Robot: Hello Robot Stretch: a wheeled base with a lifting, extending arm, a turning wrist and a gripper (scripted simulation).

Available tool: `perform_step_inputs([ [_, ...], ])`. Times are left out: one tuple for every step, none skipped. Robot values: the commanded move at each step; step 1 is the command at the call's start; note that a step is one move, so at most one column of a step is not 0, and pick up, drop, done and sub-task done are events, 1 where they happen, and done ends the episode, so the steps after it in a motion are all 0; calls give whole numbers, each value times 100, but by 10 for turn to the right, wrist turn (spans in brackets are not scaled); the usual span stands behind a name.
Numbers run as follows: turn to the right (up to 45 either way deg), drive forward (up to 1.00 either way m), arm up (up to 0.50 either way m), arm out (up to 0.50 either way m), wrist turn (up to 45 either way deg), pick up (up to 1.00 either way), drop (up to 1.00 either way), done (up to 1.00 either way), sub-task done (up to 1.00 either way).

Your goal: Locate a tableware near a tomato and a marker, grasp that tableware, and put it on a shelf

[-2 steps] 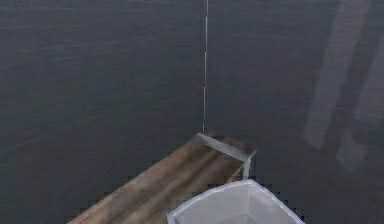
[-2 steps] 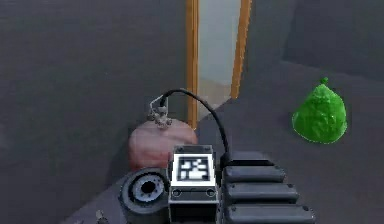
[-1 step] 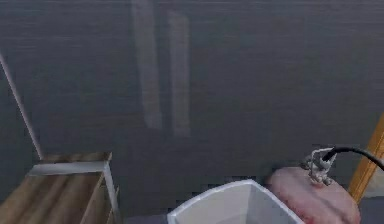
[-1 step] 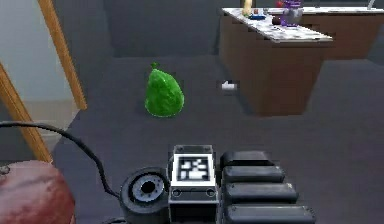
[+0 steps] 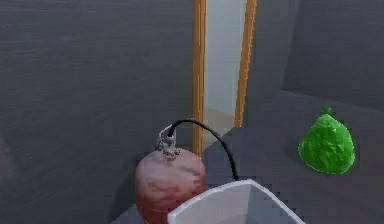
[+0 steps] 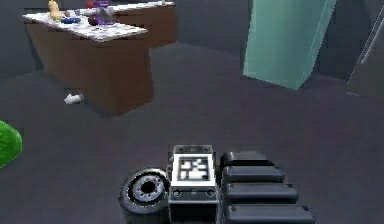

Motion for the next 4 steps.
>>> perform_step_inputs([
  [240,0,0,0,0,0,0,0,0],
  [-450,0,0,0,0,0,0,0,0],
  [-450,0,0,0,0,0,0,0,0],
  [-360,0,0,0,0,0,0,0,0],
])
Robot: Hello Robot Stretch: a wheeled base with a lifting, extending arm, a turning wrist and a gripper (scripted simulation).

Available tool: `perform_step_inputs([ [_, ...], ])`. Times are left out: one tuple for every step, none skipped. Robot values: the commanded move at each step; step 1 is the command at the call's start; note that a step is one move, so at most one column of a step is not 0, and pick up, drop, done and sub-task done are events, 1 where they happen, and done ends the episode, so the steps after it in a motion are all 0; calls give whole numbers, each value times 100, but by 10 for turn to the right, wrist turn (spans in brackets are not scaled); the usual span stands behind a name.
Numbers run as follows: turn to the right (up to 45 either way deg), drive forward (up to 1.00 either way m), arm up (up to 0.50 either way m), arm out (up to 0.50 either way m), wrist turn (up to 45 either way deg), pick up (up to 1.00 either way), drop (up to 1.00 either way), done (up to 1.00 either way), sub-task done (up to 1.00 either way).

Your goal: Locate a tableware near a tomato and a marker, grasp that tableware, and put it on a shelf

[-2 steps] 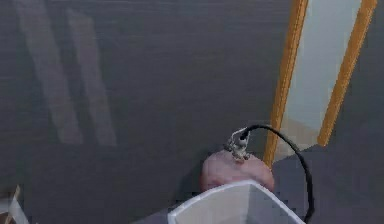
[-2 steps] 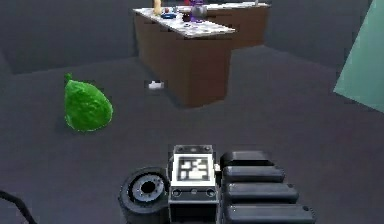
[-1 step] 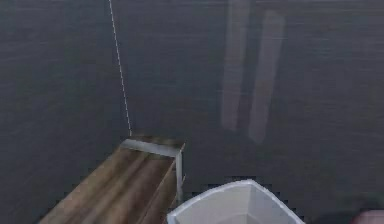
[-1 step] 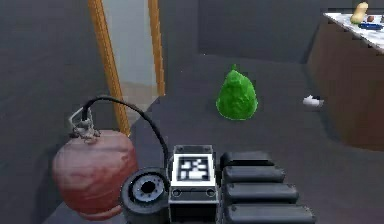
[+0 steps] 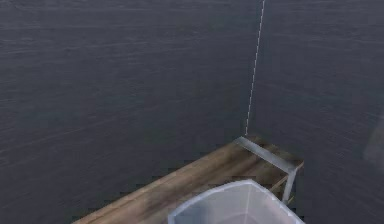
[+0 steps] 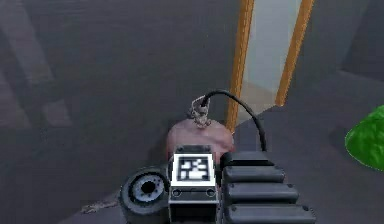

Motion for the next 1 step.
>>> perform_step_inputs([
  [-30,0,0,0,0,0,0,0,0],
])
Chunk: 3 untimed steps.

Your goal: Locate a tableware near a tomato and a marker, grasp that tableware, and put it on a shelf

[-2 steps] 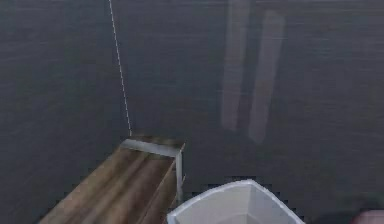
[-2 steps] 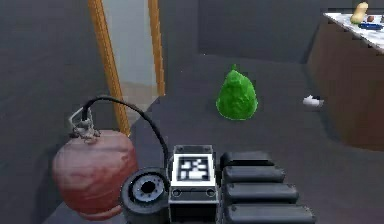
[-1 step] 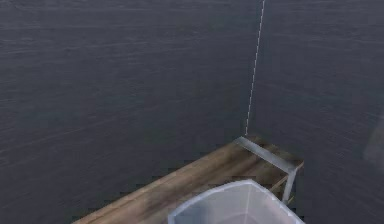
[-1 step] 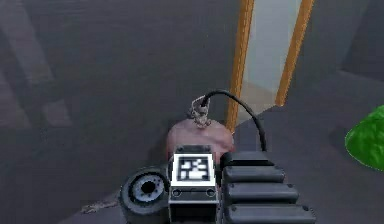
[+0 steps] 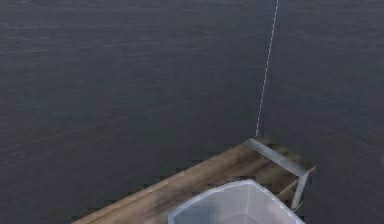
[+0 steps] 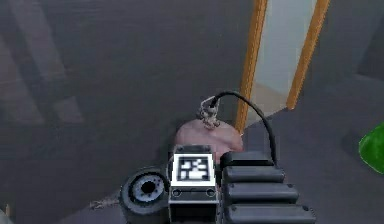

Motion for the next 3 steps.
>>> perform_step_inputs([
  [450,0,0,0,0,0,0,0,0],
  [450,0,0,0,0,0,0,0,0],
  [450,0,0,0,0,0,0,0,0],
])
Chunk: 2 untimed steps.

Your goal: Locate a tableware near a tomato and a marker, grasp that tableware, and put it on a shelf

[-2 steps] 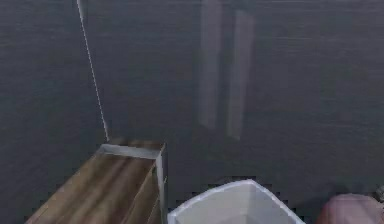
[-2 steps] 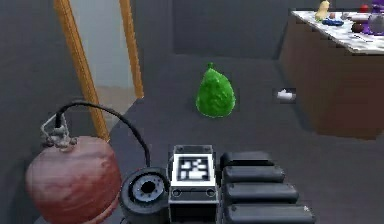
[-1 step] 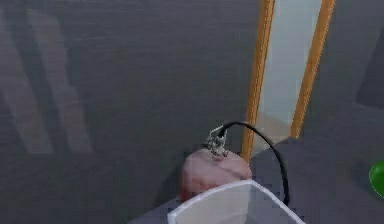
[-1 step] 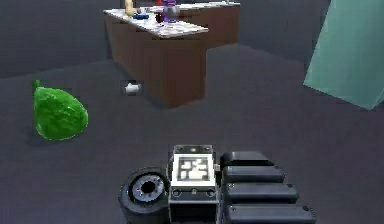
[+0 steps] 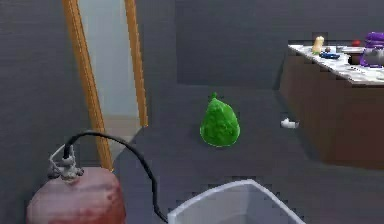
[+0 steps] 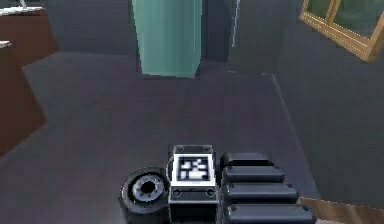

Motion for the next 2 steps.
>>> perform_step_inputs([
  [450,0,0,0,0,0,0,0,0],
  [450,0,0,0,0,0,0,0,0],
])
